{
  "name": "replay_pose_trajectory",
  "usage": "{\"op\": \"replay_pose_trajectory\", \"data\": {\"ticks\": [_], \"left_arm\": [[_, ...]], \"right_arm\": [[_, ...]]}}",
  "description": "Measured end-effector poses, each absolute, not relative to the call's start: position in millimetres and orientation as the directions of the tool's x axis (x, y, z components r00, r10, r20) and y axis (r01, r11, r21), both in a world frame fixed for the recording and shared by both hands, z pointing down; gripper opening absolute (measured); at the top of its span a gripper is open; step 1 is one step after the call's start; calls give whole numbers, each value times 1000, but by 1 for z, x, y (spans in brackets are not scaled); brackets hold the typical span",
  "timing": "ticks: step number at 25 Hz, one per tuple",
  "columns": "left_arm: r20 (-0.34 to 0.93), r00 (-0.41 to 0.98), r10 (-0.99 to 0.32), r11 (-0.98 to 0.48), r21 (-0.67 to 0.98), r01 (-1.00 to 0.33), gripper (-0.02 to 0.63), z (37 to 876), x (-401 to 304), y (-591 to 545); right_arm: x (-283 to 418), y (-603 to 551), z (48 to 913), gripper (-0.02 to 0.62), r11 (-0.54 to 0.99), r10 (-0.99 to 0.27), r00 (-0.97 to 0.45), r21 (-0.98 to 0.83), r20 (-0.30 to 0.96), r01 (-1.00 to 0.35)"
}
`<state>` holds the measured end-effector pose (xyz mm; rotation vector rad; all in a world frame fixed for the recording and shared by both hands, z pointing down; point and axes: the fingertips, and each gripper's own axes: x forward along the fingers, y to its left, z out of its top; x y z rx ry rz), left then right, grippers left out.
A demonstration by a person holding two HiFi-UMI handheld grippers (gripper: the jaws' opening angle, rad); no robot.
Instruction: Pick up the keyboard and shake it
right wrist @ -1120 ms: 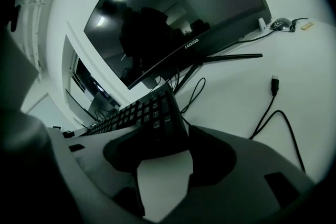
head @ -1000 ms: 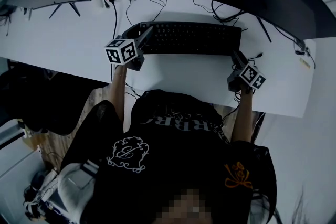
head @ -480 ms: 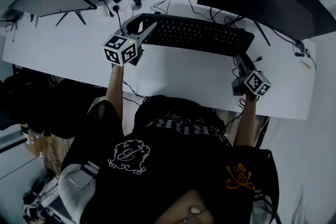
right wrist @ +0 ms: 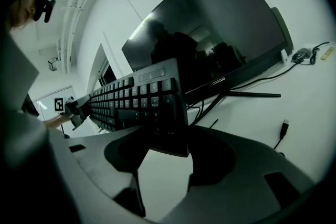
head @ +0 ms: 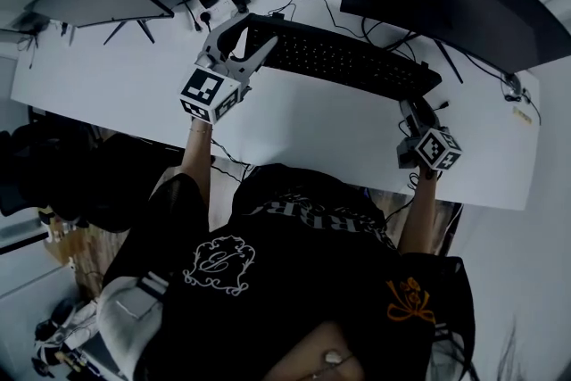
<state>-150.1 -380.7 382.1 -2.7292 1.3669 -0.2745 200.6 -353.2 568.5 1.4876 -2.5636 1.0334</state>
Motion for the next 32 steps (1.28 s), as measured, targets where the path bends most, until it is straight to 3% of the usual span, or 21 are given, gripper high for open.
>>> {"op": "replay_pose_trajectory", "data": {"ticks": [12,23,32], "left_arm": [[69,626,-777,-616,-289,-733,244,343,-126,-366],[126,648,-751,-661,-164,-733,244,373,-116,-384],[218,720,-659,-737,3,-675,244,433,-86,-404]], "right_arm": [[208,-342,557,229,348,-794,-520,-464,315,-814],[228,-322,565,229,271,-799,-471,-474,375,-838],[262,-284,578,227,107,-800,-356,-470,482,-876]]}}
